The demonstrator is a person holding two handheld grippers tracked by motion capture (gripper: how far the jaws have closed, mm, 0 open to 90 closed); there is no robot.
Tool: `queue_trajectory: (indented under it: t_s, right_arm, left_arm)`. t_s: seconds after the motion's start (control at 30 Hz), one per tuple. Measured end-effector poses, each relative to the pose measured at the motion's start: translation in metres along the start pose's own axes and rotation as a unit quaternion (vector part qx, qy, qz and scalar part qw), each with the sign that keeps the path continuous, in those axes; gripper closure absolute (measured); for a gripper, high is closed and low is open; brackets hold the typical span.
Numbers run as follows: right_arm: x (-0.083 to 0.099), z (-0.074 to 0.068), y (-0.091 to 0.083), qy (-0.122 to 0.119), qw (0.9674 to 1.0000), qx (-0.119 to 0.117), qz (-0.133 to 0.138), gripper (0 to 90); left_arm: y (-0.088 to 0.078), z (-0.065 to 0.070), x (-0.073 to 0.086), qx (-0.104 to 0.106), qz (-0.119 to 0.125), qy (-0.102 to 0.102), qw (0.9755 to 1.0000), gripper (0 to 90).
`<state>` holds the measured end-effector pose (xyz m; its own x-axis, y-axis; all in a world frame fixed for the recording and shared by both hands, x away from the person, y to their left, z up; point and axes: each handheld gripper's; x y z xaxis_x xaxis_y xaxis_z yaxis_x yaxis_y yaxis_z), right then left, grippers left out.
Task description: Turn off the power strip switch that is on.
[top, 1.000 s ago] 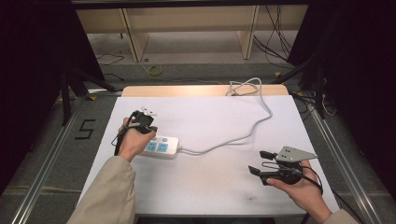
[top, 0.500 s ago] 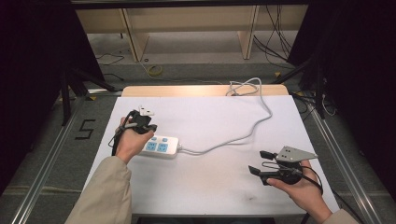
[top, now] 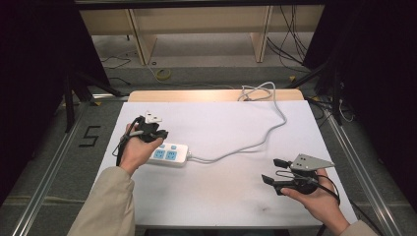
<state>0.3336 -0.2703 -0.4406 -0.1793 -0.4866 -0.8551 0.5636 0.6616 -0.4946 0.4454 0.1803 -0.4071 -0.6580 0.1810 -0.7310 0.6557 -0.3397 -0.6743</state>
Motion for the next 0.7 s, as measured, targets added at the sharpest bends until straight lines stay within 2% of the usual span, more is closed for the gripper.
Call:
queue_trajectory:
  t_s: [0.33, 0.53, 0.7]
  right_arm:
    - [0.0, 0.0002, 0.0, 0.0, 1.0, 0.0, 0.001, 27.7]
    - [-0.0001, 0.0002, 0.0, 0.002, 1.0, 0.0, 0.0, 27.7]
    - [-0.0001, 0.0006, 0.0, 0.001, 1.0, 0.001, 0.001, 27.7]
  left_arm:
    - [-0.0056, 0.0023, 0.0001, 0.017, 0.019, -0.007, 0.9997, 70.2]
    - [-0.0069, 0.002, 0.0005, 0.036, 0.035, -0.01, 0.9987, 56.4]
    - [-0.0079, 0.0042, 0.002, 0.049, 0.052, 0.0, 0.9974, 43.6]
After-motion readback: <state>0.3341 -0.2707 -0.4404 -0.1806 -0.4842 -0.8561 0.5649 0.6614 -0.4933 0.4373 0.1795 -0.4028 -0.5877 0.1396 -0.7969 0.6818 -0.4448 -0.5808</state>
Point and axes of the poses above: each handheld gripper's, and its own axes: y roughly forward along the jaws, x roughly out of its underside, z roughly to its right, and after that the axes turned 13 degrees about -y, right-handed
